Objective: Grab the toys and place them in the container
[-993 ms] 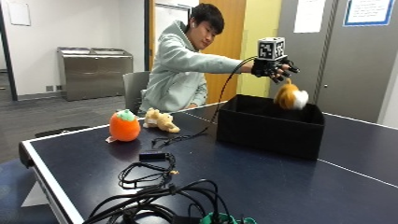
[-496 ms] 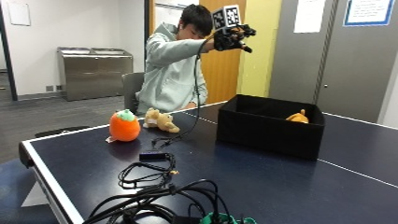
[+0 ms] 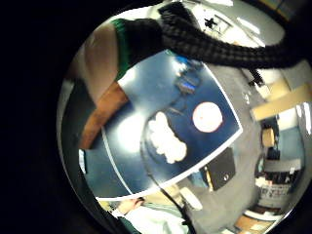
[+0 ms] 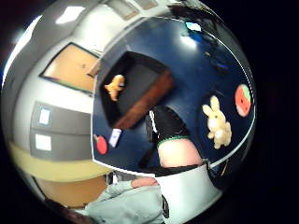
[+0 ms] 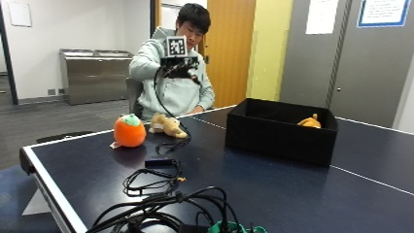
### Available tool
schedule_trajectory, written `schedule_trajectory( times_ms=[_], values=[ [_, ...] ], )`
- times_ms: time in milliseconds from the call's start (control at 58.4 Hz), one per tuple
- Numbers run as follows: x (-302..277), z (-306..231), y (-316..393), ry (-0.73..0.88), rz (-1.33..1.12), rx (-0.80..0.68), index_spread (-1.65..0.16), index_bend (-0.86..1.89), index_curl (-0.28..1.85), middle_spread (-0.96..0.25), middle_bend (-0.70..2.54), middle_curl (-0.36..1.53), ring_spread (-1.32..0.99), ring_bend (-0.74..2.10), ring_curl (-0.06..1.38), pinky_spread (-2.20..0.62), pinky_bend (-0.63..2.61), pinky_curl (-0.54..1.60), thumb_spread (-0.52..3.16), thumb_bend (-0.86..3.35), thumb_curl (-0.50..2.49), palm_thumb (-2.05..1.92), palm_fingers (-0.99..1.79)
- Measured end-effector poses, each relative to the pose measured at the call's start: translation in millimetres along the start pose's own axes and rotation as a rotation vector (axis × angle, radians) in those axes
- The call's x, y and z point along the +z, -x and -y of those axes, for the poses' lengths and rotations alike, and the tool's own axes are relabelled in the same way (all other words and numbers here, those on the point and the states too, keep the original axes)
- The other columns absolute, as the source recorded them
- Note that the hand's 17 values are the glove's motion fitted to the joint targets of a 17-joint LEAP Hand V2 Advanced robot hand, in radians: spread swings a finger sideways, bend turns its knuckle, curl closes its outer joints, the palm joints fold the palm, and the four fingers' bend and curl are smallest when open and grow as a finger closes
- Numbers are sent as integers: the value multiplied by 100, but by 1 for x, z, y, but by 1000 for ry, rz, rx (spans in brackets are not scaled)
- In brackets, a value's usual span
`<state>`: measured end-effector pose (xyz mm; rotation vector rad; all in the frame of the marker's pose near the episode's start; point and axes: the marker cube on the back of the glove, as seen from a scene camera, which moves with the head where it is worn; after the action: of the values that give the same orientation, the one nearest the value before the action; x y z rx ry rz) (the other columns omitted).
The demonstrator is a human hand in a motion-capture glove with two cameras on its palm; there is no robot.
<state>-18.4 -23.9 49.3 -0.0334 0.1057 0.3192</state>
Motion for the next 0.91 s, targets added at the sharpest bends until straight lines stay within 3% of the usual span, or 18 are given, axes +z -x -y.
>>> schedule_trajectory(
  times_ms=[68, 171, 308, 428, 565, 650, 753, 907],
  values=[
    [41, 34, -46, 45, -106, -127, -16, 8, 27, 9, 14, 25, 8, 15, 23, 9, 97, 33, 135, -2, 37, 15, -26],
    [106, 48, -76, -37, -142, 99, -15, 7, 24, 10, 12, 24, 8, 16, 23, 10, 100, 34, 133, -2, 36, 13, -28],
    [153, 8, -88, 236, -117, 180, -14, 5, 20, 11, 13, 23, 8, 19, 24, 9, 104, 35, 131, -2, 34, 9, -25],
    [170, 12, -90, 275, -145, 194, -13, 0, 15, 9, 16, 24, 8, 42, 30, 7, 110, 36, 130, -2, 34, 8, -6],
    [176, 13, -88, 242, -194, 133, -16, 4, 8, -2, 46, 33, -9, 96, 41, -10, 105, 32, 133, 3, 35, 19, 51],
    [179, 16, -84, 239, -228, 77, -16, 7, 7, -9, 64, 40, -19, 111, 46, -18, 100, 32, 136, 7, 37, 28, 68],
    [177, 25, -77, 377, -204, 10, -16, 12, 6, -17, 74, 45, -27, 122, 50, -29, 101, 33, 132, 14, 45, 47, 91],
    [162, 6, -53, 670, -118, -96, -19, 19, 7, -23, 85, 52, -33, 119, 50, -37, 94, 33, 106, 16, 57, 63, 103]
  ],
)
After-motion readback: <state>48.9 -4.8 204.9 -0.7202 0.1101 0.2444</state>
